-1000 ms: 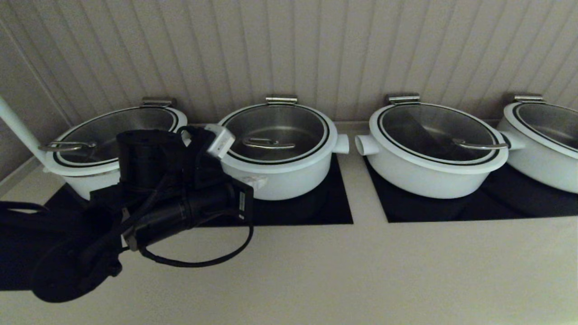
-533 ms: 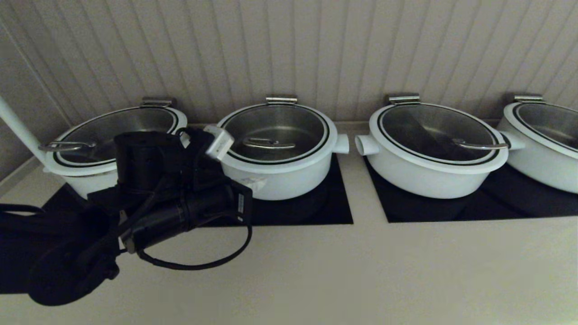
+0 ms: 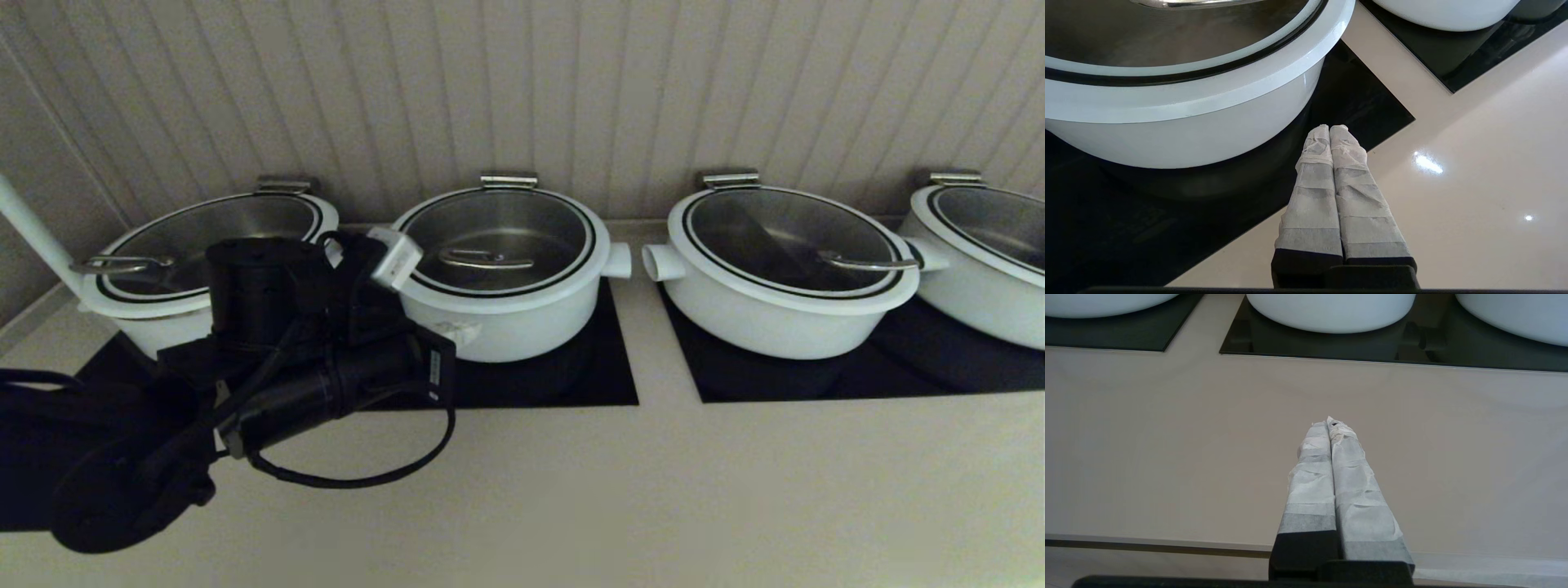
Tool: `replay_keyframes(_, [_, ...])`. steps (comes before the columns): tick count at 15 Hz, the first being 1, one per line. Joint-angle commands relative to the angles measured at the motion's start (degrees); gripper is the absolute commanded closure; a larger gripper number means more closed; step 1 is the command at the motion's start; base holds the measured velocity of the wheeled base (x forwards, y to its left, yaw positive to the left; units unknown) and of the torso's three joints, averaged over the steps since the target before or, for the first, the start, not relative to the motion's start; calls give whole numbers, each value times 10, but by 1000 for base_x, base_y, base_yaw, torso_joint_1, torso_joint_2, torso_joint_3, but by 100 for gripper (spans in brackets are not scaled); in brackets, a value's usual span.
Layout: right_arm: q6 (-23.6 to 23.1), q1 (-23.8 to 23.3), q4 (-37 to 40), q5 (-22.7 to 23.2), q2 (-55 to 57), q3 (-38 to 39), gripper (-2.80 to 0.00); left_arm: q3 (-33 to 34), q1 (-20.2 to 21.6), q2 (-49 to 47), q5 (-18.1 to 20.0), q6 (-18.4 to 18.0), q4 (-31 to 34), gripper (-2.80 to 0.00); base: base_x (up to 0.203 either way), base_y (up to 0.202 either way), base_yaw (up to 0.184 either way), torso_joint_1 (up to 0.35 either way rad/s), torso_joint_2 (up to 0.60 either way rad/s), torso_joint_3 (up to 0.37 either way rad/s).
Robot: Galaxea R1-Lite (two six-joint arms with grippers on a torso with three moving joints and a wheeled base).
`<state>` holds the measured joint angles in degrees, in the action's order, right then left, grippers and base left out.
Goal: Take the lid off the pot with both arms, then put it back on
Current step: Open the food pot lid a small opening with the left arm
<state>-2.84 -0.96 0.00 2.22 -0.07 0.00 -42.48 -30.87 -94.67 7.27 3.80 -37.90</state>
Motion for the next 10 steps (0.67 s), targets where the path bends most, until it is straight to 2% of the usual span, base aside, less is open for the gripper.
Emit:
replay_keyframes(1, [-1, 0, 0, 0, 1, 0, 0, -2, 0, -1, 0, 1, -2, 0, 0, 0, 0, 0, 0, 0])
replay_keyframes(10, [-1, 0, 0, 1, 1, 0, 0, -10, 2, -20, -2, 2, -39, 0, 0, 0, 0, 0, 0, 0])
